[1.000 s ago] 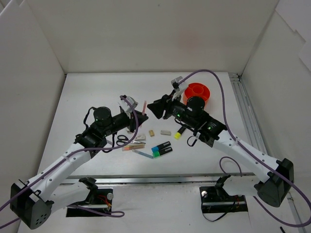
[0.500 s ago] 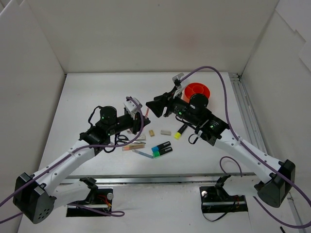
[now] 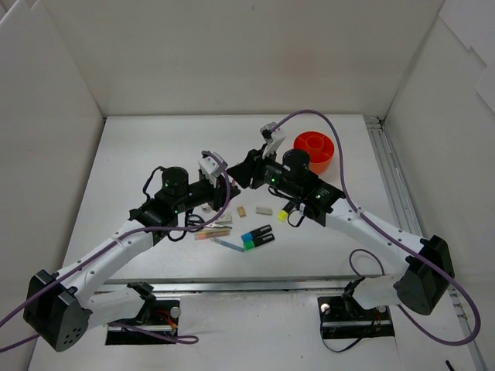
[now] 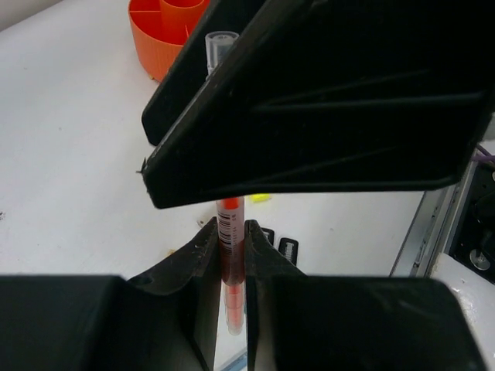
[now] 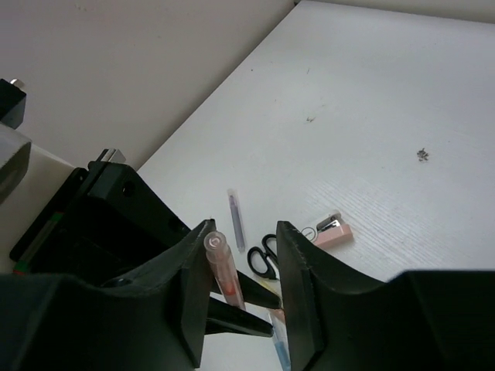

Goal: Sort the stationery into containers
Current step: Place the pen in the storage box.

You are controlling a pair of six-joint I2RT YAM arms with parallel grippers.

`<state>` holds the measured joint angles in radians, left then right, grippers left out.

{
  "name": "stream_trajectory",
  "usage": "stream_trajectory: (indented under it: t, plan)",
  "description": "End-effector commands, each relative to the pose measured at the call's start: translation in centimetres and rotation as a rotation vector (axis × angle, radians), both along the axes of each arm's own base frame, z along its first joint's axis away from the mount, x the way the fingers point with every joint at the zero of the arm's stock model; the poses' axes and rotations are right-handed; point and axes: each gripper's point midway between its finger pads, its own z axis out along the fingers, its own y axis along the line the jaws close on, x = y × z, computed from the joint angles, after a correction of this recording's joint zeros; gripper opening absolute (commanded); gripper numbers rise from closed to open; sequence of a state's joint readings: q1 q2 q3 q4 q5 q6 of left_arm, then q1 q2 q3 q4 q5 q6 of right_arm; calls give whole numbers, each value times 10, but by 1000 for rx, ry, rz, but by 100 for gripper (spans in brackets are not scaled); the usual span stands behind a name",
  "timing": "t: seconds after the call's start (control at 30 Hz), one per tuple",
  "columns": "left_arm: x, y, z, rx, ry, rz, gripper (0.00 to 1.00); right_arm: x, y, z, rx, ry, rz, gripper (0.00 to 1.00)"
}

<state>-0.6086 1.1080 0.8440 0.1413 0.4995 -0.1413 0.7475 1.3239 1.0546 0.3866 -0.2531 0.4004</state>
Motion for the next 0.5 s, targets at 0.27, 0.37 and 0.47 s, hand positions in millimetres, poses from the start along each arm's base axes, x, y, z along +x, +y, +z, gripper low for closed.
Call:
stream_trajectory:
  t: [0.27, 0.37, 0.47]
  plan:
    - [31, -10, 68, -140, -128, 76, 0, 4, 12, 17, 92, -30, 17, 13]
    - [30, -11, 74, -143, -138, 70, 0, 10, 9, 20, 80, -54, -14, 0]
    - [29, -10, 74, -126, -130, 69, 56, 22, -2, 23, 42, -84, -94, 0]
